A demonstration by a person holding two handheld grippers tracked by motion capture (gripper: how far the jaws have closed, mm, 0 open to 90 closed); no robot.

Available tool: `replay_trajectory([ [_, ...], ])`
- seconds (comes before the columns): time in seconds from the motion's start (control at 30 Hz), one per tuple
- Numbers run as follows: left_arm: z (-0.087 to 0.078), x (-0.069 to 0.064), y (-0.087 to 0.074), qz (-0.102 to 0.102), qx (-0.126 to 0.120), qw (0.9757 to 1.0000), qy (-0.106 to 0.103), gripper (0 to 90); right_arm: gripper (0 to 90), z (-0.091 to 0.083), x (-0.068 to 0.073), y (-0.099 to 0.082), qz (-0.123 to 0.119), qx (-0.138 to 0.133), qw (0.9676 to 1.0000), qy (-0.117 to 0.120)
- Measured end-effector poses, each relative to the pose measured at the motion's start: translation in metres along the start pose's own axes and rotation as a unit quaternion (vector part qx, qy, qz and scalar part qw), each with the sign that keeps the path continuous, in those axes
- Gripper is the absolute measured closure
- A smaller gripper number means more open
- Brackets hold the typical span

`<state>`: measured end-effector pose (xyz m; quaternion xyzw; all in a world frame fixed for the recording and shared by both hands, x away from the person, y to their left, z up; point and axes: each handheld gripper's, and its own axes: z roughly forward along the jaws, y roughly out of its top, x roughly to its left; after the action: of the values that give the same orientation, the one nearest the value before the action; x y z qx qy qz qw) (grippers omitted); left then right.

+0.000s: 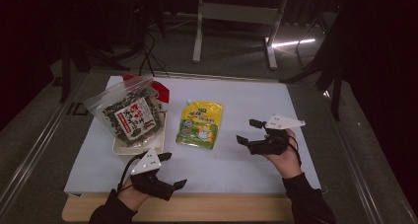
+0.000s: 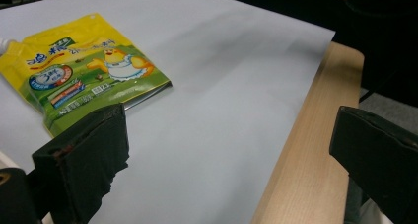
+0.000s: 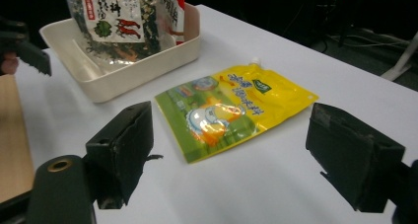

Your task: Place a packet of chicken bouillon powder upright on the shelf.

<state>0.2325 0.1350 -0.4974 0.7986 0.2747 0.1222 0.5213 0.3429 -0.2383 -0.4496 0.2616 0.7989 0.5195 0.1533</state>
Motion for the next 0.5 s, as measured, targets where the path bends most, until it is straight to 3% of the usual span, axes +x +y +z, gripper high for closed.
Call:
replay_trajectory([
  [0.5, 0.004, -0.001, -0.006, 0.009, -0.004, 0.9998, 0.016, 2.7, 42.9, 0.056, -0.005, 0.024, -0.005, 0.018, 0.9997, -0.013],
])
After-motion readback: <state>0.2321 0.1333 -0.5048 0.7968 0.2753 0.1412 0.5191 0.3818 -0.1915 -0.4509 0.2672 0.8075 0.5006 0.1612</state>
